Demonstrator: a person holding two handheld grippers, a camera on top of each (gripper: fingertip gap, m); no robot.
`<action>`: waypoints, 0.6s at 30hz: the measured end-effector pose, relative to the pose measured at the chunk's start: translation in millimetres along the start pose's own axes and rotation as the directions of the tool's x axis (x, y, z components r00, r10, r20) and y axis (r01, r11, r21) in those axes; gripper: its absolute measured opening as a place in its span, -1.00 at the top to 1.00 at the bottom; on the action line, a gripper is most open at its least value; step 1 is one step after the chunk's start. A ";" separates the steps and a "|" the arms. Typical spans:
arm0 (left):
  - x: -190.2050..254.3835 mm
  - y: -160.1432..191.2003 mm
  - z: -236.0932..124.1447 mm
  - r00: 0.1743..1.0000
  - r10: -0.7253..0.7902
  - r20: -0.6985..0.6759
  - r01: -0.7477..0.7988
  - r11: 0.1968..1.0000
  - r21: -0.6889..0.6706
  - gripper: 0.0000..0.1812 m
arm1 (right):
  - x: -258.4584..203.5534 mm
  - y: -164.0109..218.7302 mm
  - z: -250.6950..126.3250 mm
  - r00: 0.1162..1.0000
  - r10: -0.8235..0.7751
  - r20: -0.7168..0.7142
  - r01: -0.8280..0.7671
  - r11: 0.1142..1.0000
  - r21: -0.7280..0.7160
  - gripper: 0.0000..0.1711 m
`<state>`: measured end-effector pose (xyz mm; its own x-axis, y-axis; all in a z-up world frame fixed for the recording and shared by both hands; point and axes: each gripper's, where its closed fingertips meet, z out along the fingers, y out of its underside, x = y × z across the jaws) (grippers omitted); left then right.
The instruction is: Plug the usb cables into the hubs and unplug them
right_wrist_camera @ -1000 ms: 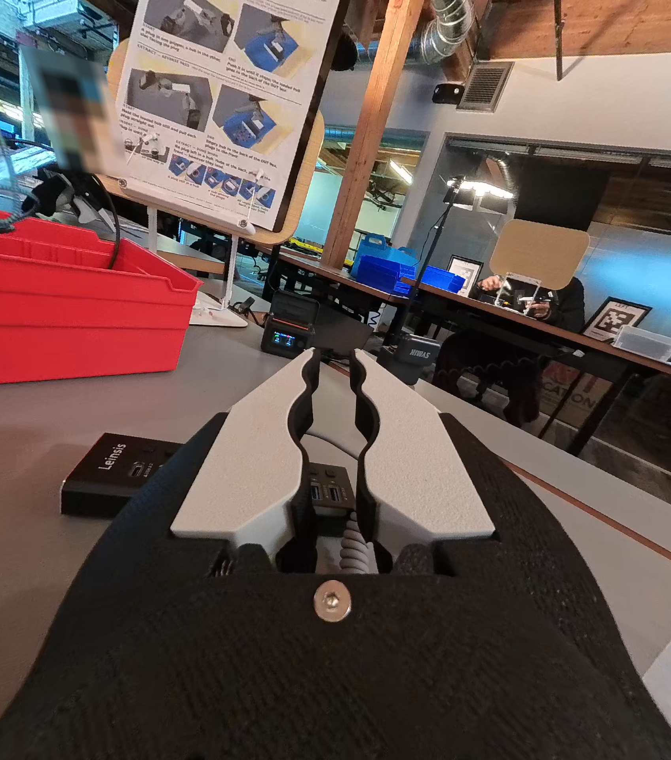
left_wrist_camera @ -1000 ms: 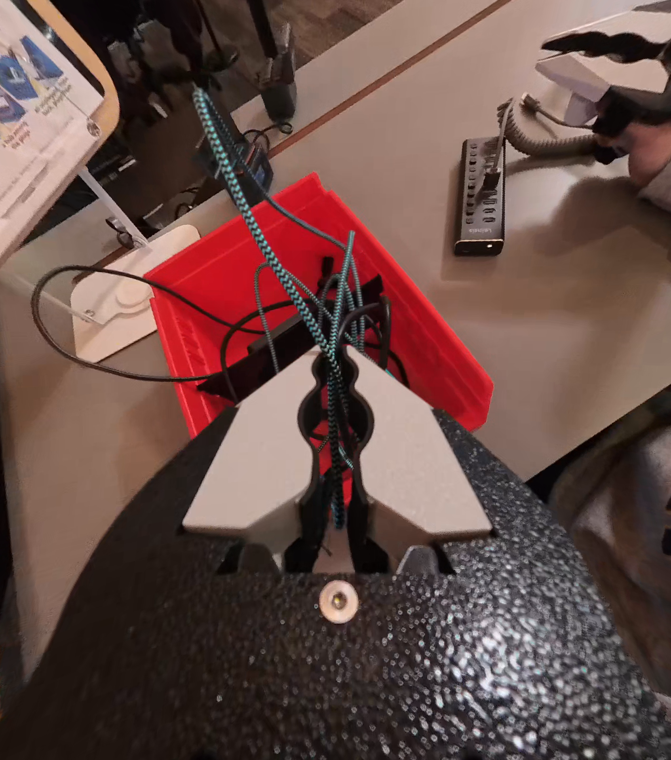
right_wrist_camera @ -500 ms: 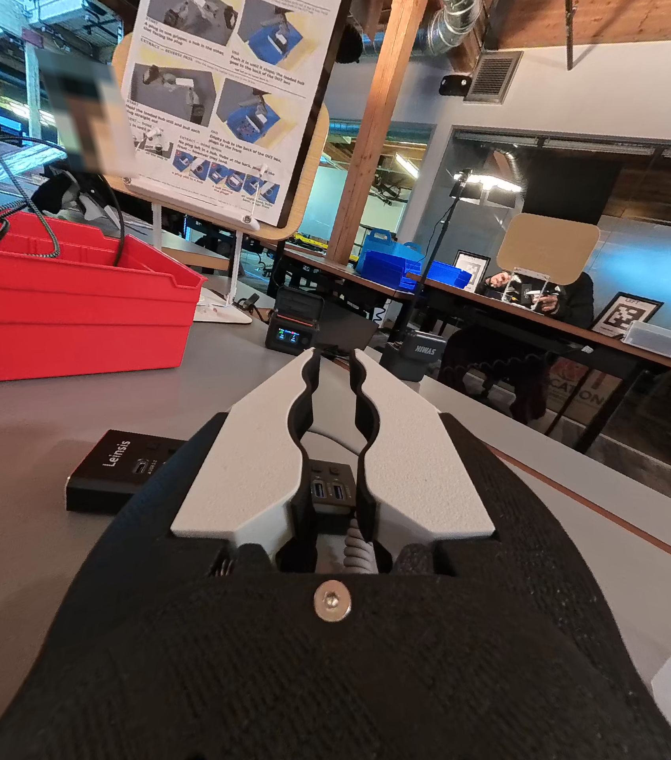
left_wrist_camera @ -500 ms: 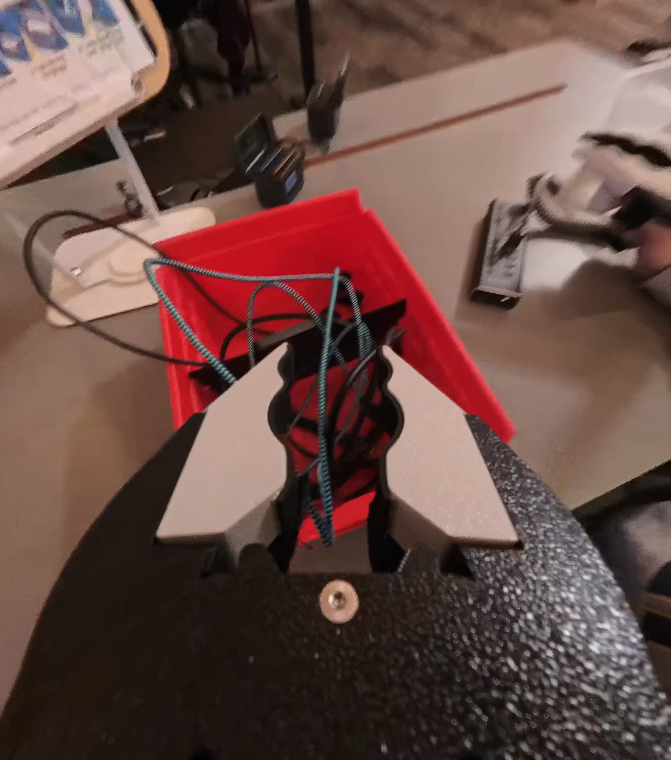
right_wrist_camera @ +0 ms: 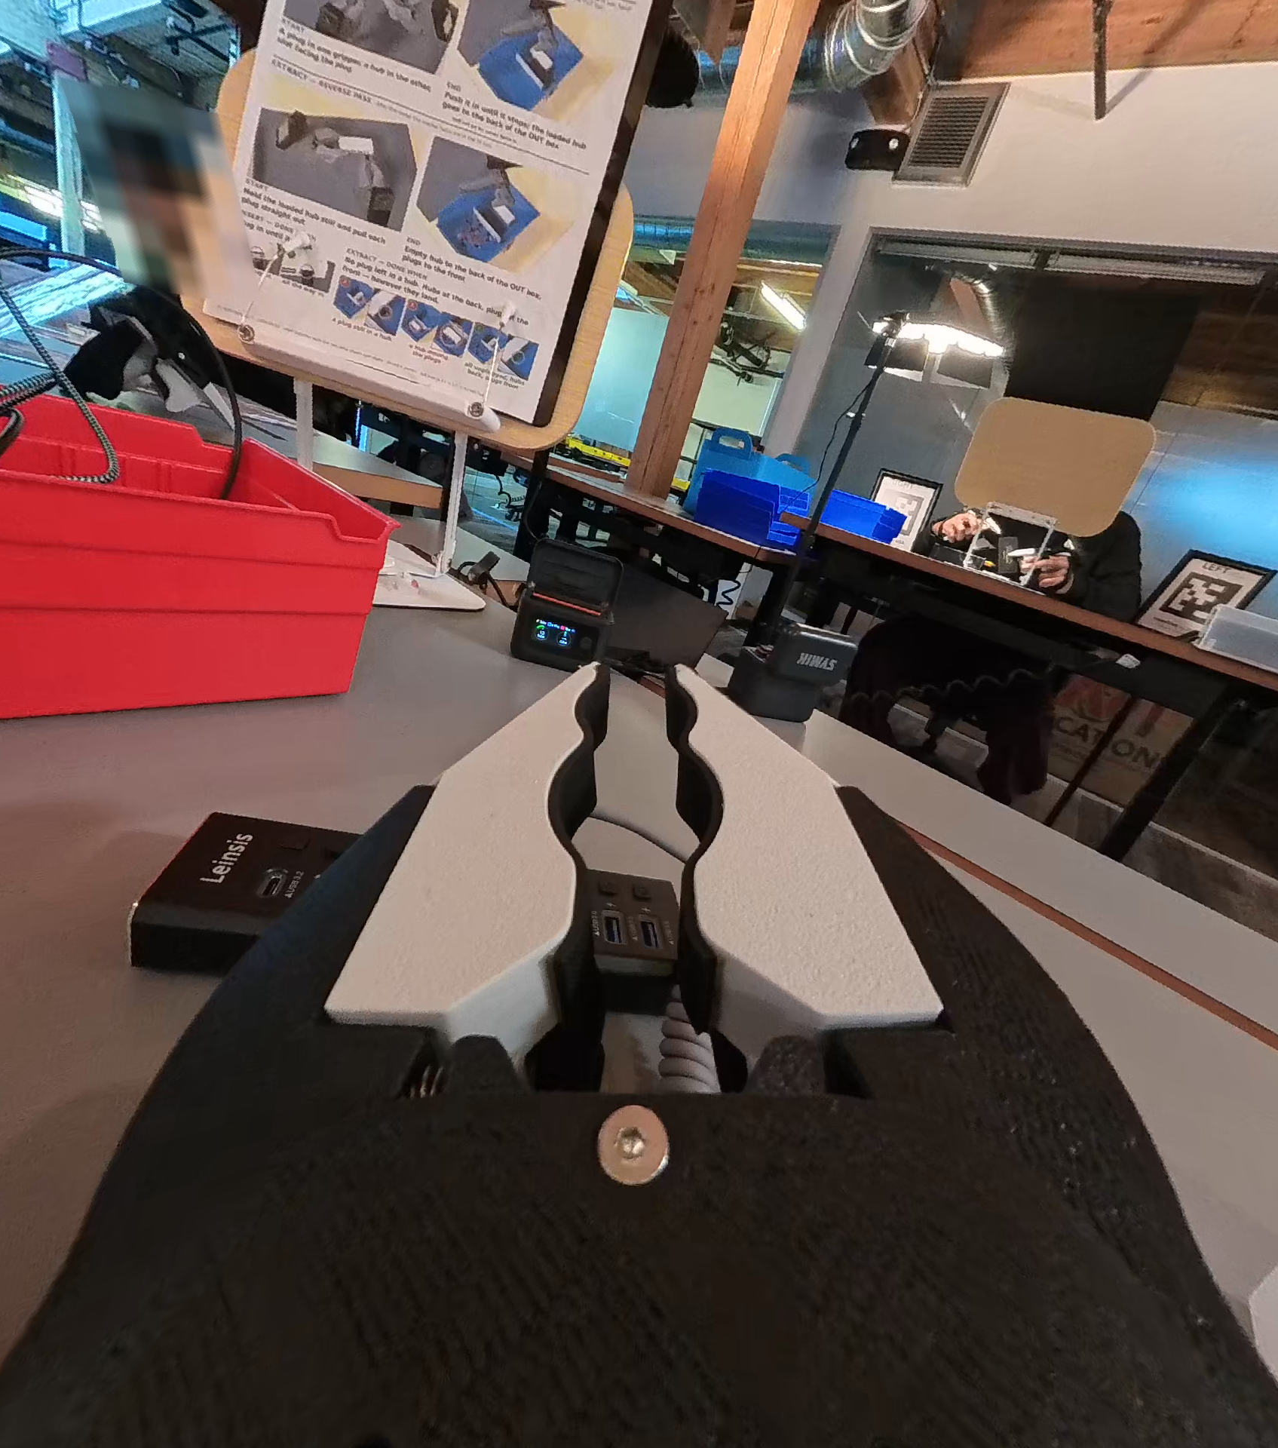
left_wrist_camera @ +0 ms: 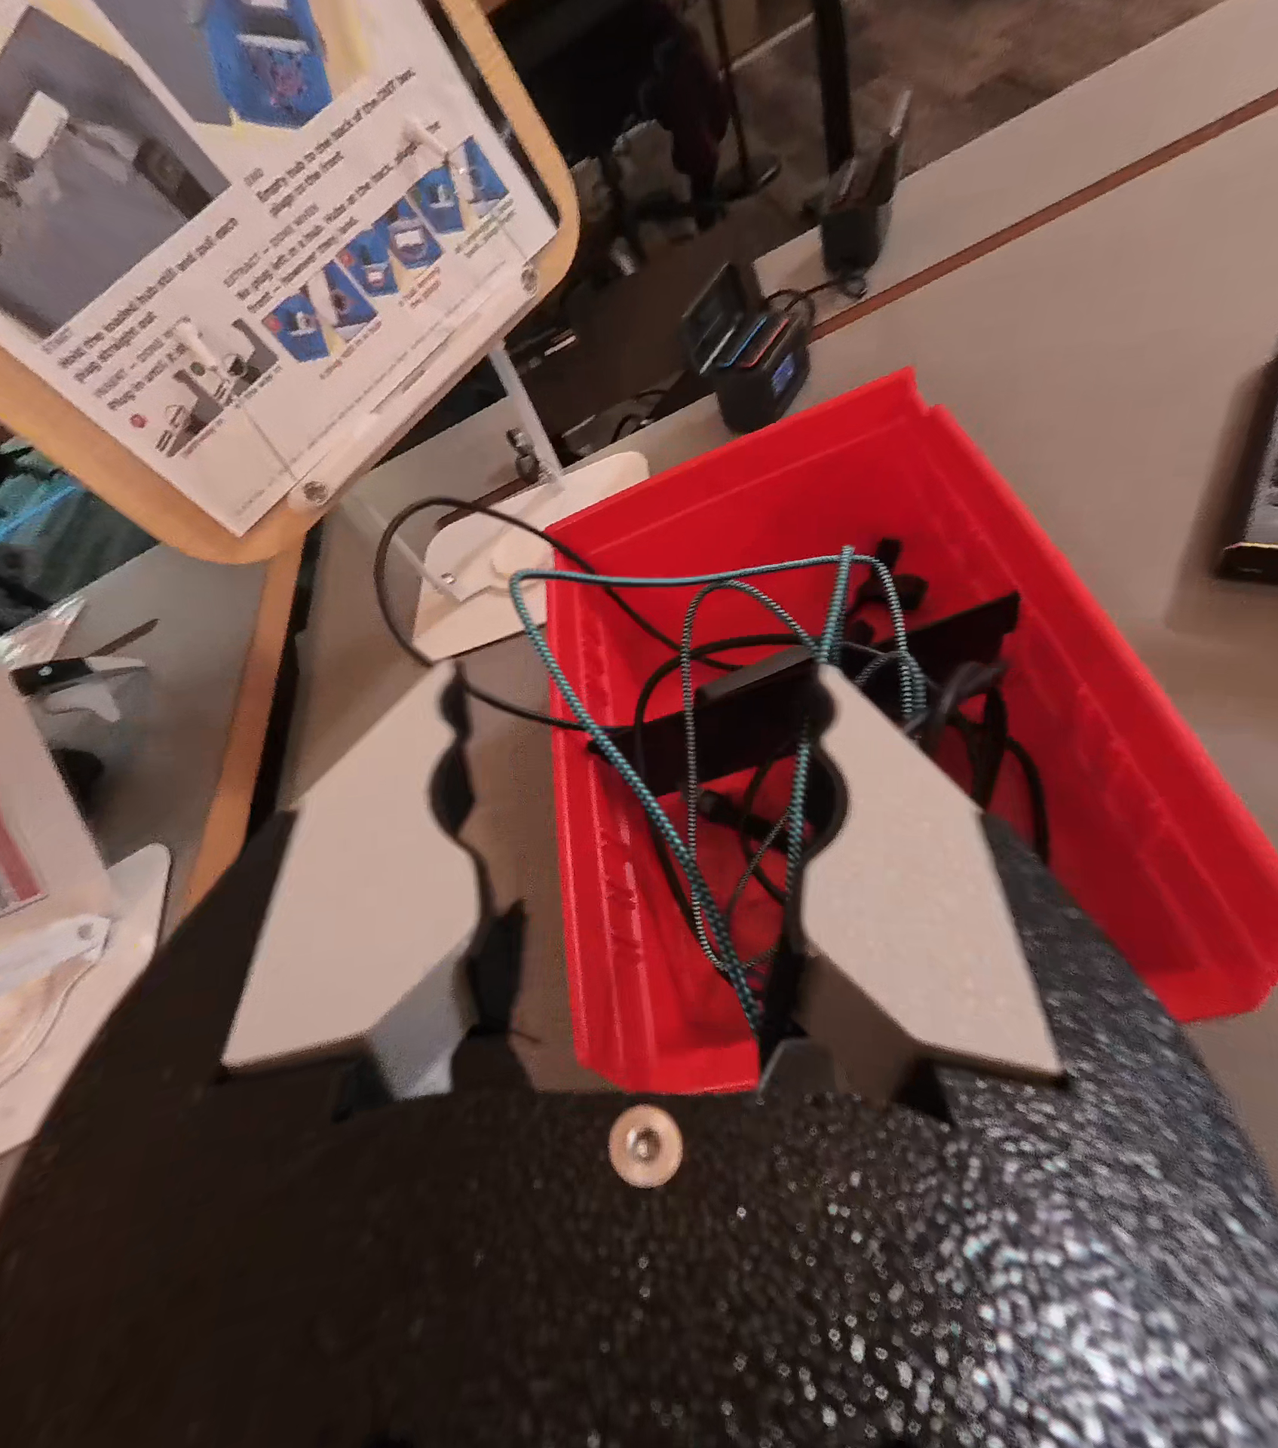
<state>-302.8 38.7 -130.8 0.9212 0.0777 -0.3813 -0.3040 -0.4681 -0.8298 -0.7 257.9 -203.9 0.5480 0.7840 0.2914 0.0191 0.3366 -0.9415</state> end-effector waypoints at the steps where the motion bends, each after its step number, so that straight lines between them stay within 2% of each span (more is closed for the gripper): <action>1: -3.0 1.3 4.3 1.000 -0.013 0.017 0.013 1.000 -0.027 -0.19 | 0.0 0.0 -0.1 1.000 0.001 0.000 -0.001 1.000 0.000 0.85; 2: -3.6 5.6 10.1 0.999 -0.041 0.014 0.042 0.996 -0.074 -0.48 | 0.2 -0.1 -0.2 1.000 0.001 -0.001 -0.001 1.000 0.000 0.86; 3: -3.7 11.6 16.3 0.998 -0.070 0.008 0.071 0.989 -0.130 -0.66 | 0.3 -0.3 -0.3 1.000 0.001 -0.001 -0.001 1.000 0.001 0.86; 4: -4.6 16.7 22.1 0.997 -0.079 0.004 0.079 0.982 -0.173 -0.70 | 0.3 -0.4 -0.3 1.000 0.001 -0.001 -0.001 1.000 0.001 0.86; 6: -5.9 22.5 32.9 0.997 -0.078 -0.009 0.074 0.972 -0.224 -0.62 | 0.0 -0.3 -0.2 1.000 0.002 0.000 -0.002 1.000 0.001 0.85; 8: 2.0 27.1 41.2 0.991 -0.111 -0.075 0.087 0.958 -0.273 -0.45 | -0.1 -0.4 -0.2 1.000 0.001 0.001 -0.001 1.000 0.001 0.86; 11: 25.0 34.6 46.6 0.959 -0.174 -0.222 0.086 0.931 -0.354 -0.01 | -0.2 -0.4 0.0 1.000 0.003 0.002 -0.003 1.000 0.001 0.86; 13: 35.3 40.5 48.0 0.944 -0.189 -0.270 0.069 0.914 -0.401 0.17 | -0.2 -0.3 0.1 1.000 0.004 0.003 -0.004 1.000 0.001 0.86; 14: 41.2 42.0 46.6 0.935 -0.184 -0.304 0.045 0.909 -0.413 0.48 | -0.3 -0.4 0.2 1.000 0.004 0.003 -0.004 1.000 0.001 0.86; 15: 44.2 41.1 45.9 0.932 -0.174 -0.319 0.030 0.912 -0.410 0.72 | -0.4 -0.4 0.3 1.000 0.003 0.003 -0.003 1.000 0.001 0.86; 16: 41.3 39.0 46.2 0.942 -0.161 -0.295 0.030 0.915 -0.402 0.80 | -0.6 -0.2 0.4 1.000 0.003 0.005 -0.003 1.000 0.000 0.86; 17: 36.3 36.1 45.7 0.954 -0.139 -0.265 0.026 0.921 -0.390 0.98 | -0.7 0.1 0.6 1.000 0.004 0.006 -0.004 1.000 -0.002 0.86; 18: 33.6 32.9 43.3 0.960 -0.118 -0.254 0.014 0.926 -0.376 1.00 | -0.7 0.0 0.5 1.000 0.004 0.005 -0.004 1.000 -0.002 0.86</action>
<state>-292.4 64.1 -188.5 0.9818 -0.0940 -0.1651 -0.1775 -0.7638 -0.6206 -1.5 257.7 -204.0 0.5436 0.7881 0.2890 0.0186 0.3329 -0.9428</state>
